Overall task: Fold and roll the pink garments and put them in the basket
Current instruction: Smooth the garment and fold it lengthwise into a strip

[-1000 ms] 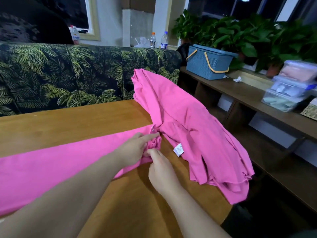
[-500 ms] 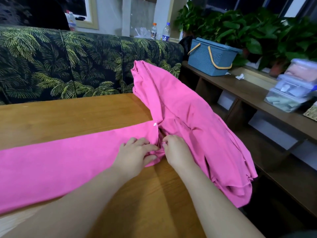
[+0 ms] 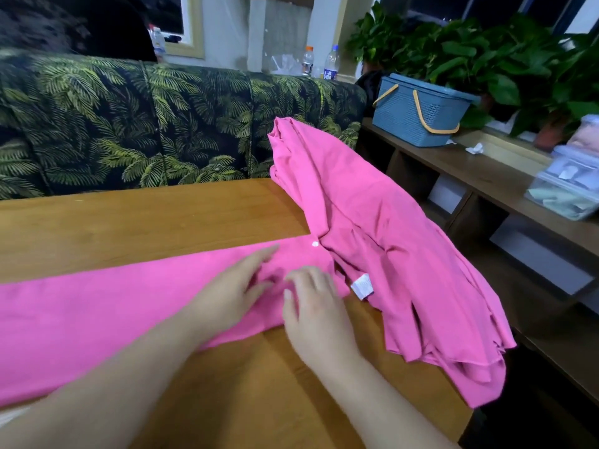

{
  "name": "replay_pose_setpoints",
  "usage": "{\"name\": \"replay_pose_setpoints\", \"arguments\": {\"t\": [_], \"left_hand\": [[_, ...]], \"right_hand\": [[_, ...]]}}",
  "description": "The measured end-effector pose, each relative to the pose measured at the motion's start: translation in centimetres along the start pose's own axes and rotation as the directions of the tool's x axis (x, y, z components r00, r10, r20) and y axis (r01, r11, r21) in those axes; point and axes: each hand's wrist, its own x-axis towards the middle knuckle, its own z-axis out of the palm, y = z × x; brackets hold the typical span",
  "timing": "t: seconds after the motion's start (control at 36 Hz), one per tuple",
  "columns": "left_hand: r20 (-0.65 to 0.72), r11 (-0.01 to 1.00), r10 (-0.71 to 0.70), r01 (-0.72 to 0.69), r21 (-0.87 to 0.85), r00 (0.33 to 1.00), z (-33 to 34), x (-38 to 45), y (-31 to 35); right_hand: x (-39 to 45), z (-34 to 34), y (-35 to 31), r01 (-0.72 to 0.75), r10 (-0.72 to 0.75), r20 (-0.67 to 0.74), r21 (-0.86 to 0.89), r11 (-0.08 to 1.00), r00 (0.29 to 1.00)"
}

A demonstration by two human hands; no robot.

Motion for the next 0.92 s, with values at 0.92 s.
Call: {"name": "replay_pose_setpoints", "arguments": {"t": [0.92], "left_hand": [[-0.084,0.709,-0.435,0.399,0.581,0.896,-17.2,-13.9,-15.9]], "right_hand": [[21.9,18.9,-8.2,0.121,0.005,0.558,-0.189,0.975,0.83]]}}
